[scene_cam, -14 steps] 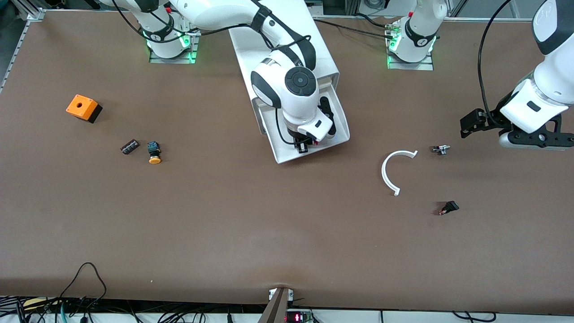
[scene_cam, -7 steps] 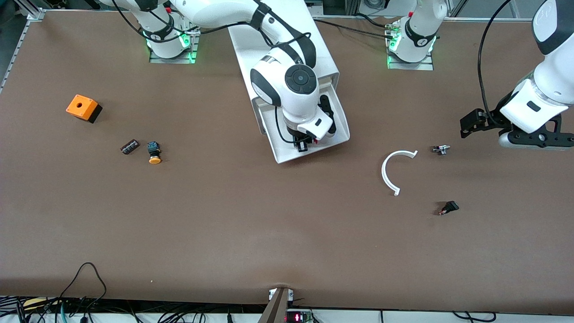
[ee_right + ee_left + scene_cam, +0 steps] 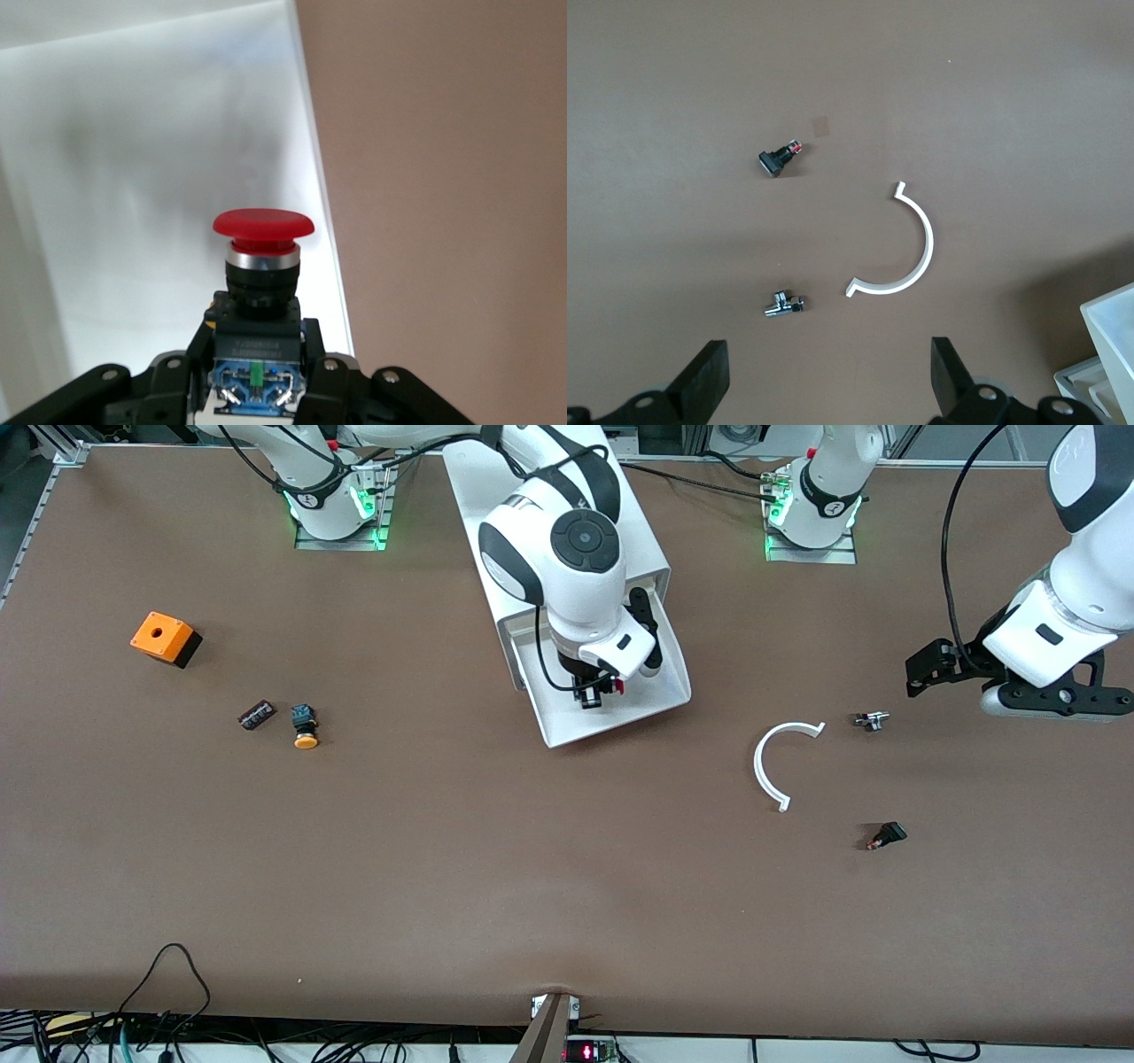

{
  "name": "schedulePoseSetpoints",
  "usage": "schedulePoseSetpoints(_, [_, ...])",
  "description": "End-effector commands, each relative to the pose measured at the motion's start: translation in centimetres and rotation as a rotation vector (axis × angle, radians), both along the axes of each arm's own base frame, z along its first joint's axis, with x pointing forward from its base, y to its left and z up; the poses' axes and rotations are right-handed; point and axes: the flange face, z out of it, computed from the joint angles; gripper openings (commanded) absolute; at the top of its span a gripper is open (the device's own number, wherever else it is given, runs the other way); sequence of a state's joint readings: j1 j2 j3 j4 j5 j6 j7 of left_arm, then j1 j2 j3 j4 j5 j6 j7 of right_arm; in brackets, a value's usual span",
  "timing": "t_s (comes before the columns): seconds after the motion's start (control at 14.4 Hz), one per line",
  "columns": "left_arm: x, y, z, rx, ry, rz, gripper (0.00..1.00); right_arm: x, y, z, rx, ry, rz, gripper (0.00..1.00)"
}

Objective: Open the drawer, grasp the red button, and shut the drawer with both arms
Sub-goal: 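Lift the red button out while the left gripper reaches the drawer front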

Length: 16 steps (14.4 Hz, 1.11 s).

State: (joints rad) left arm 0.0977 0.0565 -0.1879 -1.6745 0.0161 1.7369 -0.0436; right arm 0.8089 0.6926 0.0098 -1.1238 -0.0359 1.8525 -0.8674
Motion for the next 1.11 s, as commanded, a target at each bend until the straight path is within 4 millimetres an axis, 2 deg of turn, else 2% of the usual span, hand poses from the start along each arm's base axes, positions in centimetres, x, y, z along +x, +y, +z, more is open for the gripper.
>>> schedulePoseSetpoints(0.0, [-0.7, -1.3, 0.5, -0.038, 0.027, 0.008, 1.00, 1.6, -3.1, 4.5, 0.016, -0.017, -0.084, 0.35])
schedulePoseSetpoints(0.21, [-0.6, -4.3, -0.5, -0.068, 0.050, 0.090, 1.00, 1.7, -5.4, 9.5, 0.030, -0.051, -0.145, 0.34])
schedulePoseSetpoints(0.28, [0.1, -5.4, -2.2, -0.071, 0.075, 0.138, 1.00, 1.7, -6.2, 11.0, 0.039, -0.057, -0.185, 0.34])
schedulePoseSetpoints(0.42, [2.6, -9.0, -4.5, -0.105, 0.058, 0.202, 1.00, 2.9, -8.3, 12.9, 0.067, -0.068, -0.287, 0.33])
schedulePoseSetpoints(0.49, [3.9, -10.1, -5.7, -0.125, 0.057, 0.231, 1.00, 3.8, -9.5, 13.0, 0.084, -0.057, -0.322, 0.33])
schedulePoseSetpoints(0.56, [5.9, -12.3, -8.6, -0.153, 0.064, 0.263, 1.00, 5.2, -11.2, 12.8, 0.128, -0.018, -0.391, 0.33])
schedulePoseSetpoints(0.7, [7.2, -13.0, -11.8, -0.170, 0.081, 0.305, 1.00, 6.4, -12.9, 11.1, 0.119, 0.004, -0.526, 0.33])
schedulePoseSetpoints(0.83, [7.4, -15.5, -13.9, -0.184, 0.080, 0.330, 1.00, 7.1, -13.9, 10.3, 0.138, -0.021, -0.605, 0.33])
schedulePoseSetpoints(0.97, [6.6, -20.1, -15.0, -0.193, 0.068, 0.360, 1.00, 8.0, -15.6, 9.6, 0.128, -0.019, -0.710, 0.33])
schedulePoseSetpoints(1.04, [6.1, -22.6, -16.5, -0.180, 0.059, 0.373, 1.00, 8.8, -17.0, 8.8, 0.115, -0.012, -0.770, 0.33])
